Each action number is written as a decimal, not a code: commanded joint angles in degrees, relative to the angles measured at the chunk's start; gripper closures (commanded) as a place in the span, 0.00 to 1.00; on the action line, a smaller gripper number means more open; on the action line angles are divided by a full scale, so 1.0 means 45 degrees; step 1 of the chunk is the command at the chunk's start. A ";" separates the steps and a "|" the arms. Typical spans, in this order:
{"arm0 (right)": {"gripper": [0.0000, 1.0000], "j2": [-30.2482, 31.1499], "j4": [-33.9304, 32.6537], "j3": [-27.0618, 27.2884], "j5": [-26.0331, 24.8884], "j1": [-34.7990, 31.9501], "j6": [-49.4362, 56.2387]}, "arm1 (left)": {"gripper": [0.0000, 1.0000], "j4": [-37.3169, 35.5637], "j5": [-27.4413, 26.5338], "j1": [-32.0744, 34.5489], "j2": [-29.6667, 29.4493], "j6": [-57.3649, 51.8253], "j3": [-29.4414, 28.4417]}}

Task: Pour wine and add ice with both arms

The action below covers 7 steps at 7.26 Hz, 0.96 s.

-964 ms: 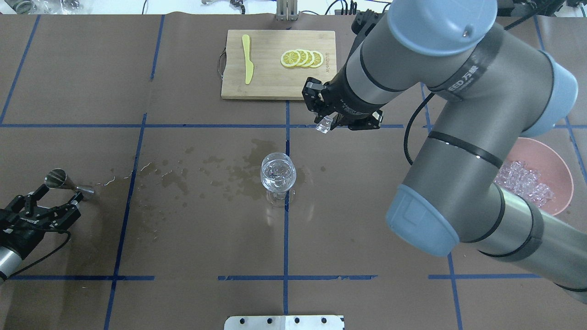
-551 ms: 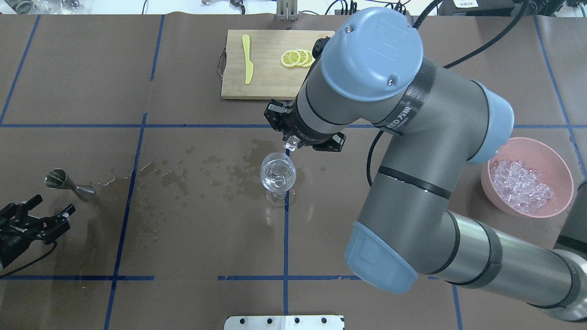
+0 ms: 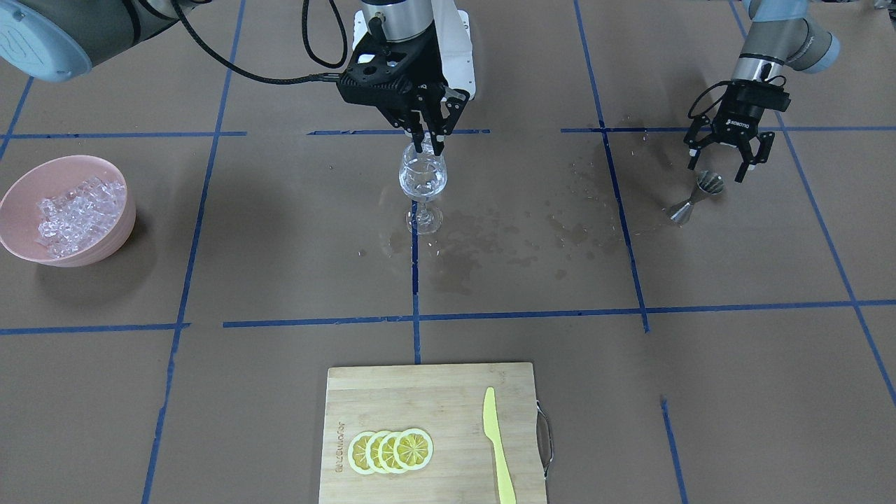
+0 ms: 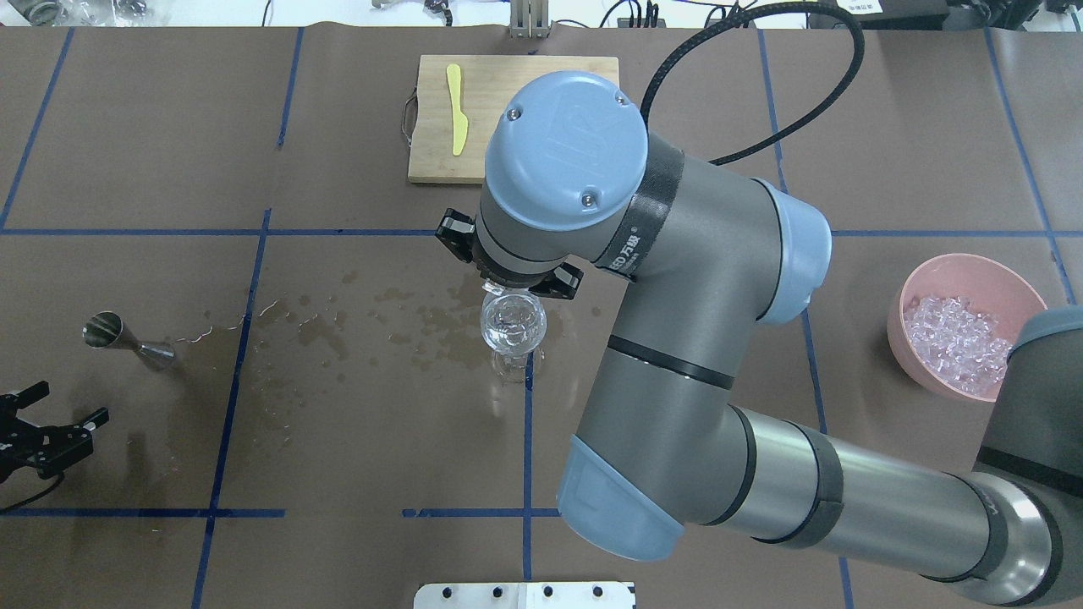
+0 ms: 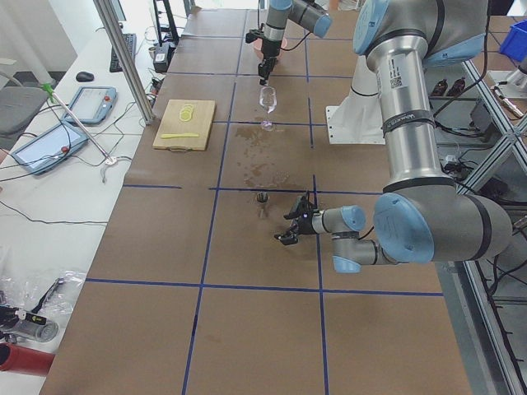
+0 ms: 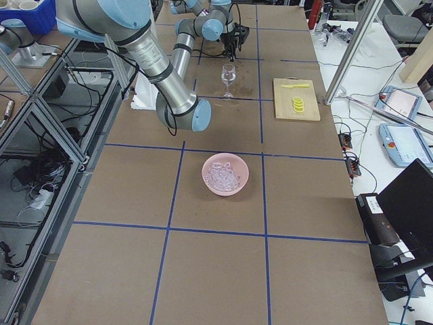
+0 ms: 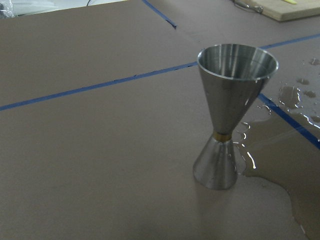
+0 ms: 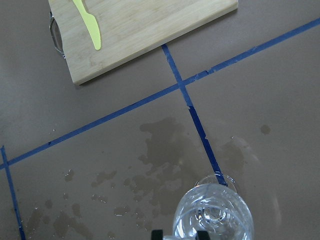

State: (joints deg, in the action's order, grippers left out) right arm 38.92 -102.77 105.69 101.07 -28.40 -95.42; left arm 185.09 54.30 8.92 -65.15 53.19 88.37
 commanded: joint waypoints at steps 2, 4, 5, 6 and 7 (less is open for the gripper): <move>1.00 0.0197 -0.0053 -0.0090 -0.0155 0.0216 0.0111 | 0.00 0.0002 0.0609 0.0030 0.0571 -0.1038 0.0771; 1.00 0.0452 -0.0053 0.0067 -0.0116 0.0197 0.0111 | 0.00 0.0002 0.0628 0.0049 0.0572 -0.1135 0.0907; 0.46 0.0453 -0.0072 0.0048 -0.0135 0.0197 0.0092 | 0.00 0.0002 0.0725 0.0049 0.0572 -0.1271 0.0986; 0.07 0.0530 -0.0073 0.0067 -0.0135 0.0197 0.0073 | 0.00 0.0002 0.0880 0.0088 0.0610 -0.1640 0.0986; 0.00 0.0550 -0.0073 0.0067 -0.0135 0.0197 0.0034 | 0.00 -0.0036 0.1288 0.0262 0.0649 -0.2340 0.0948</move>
State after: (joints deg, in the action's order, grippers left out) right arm 41.18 -103.08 105.95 100.47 -27.50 -95.10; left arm 185.06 58.38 9.43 -62.42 45.76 92.69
